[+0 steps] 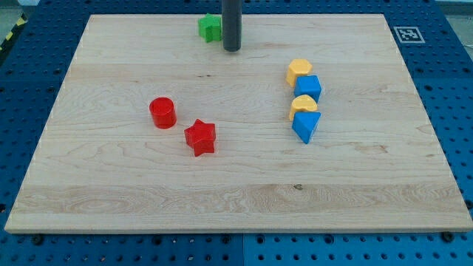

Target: Push blue cube to the right a bit

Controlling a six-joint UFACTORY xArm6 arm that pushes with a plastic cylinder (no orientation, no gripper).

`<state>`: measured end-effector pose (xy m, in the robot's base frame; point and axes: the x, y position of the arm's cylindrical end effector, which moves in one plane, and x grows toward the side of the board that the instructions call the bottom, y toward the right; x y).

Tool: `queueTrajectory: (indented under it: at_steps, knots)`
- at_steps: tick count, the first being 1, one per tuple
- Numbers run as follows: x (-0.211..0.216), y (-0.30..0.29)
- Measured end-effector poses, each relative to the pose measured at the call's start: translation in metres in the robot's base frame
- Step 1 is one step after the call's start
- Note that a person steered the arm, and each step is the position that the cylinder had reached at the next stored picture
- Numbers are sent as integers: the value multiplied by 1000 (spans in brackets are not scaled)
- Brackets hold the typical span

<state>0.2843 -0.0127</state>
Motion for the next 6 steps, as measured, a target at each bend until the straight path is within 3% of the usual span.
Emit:
queueTrajectory:
  at_steps: [1, 4, 6]
  knots:
    - [-14, 0]
    - [93, 75]
    - [120, 146]
